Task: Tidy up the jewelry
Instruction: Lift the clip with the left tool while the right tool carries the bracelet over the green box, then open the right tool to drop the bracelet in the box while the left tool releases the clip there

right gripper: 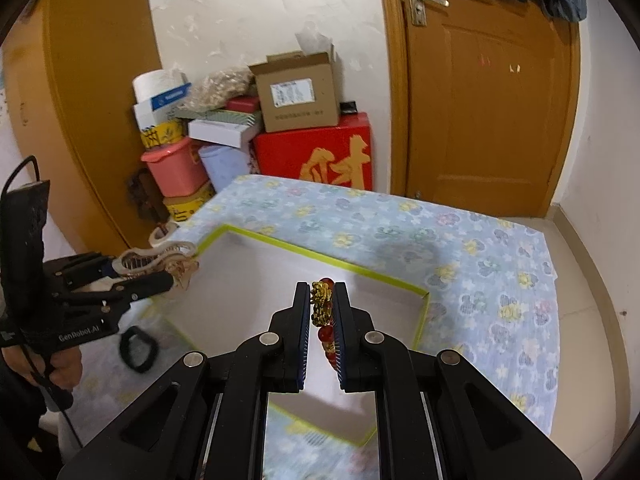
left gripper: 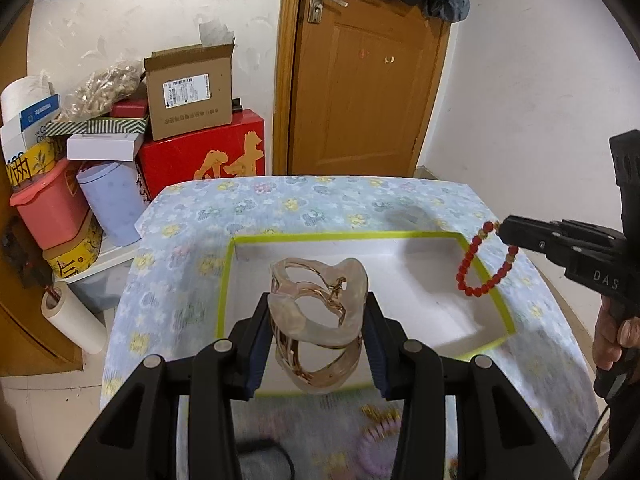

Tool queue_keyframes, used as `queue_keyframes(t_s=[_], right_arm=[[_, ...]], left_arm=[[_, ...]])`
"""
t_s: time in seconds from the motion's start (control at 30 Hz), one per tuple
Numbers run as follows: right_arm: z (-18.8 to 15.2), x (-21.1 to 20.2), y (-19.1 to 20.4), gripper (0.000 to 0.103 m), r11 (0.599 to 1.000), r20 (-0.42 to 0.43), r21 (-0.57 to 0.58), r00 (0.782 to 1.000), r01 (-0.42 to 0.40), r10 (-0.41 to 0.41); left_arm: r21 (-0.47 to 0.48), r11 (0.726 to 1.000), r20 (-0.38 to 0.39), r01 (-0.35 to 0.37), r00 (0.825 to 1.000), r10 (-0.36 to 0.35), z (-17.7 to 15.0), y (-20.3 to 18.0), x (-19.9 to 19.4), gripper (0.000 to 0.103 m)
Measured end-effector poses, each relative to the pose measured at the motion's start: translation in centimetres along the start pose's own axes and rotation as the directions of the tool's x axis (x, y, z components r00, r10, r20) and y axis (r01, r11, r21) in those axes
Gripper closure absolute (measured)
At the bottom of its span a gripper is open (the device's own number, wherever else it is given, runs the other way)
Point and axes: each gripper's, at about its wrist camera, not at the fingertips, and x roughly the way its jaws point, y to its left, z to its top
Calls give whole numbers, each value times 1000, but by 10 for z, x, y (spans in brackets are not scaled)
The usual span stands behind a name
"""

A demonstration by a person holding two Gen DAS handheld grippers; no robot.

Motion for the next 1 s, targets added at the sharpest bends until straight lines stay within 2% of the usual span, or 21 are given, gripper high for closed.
queue_keyframes(t_s=[0.23,0.47,0.83,1.0], right_arm=[[5,34,-14,92,1000,-44,5,999,23,-22],[-2,62,-21,92,999,-92,9,995,45,-44],[-11,80,-34,91,997,-145,35,987,69,-64],[-12,70,-34,75,996,-125,43,990,73,-67]], left_arm=[[7,1000,-25,-3,1000,3,11,5,36,59],[-14,1000,-101,-21,995,20,4,14,69,59],[2,999,-138,-50,989,49,0,18,82,58],[15,999,-140,-51,989,52,-3,17,78,58]])
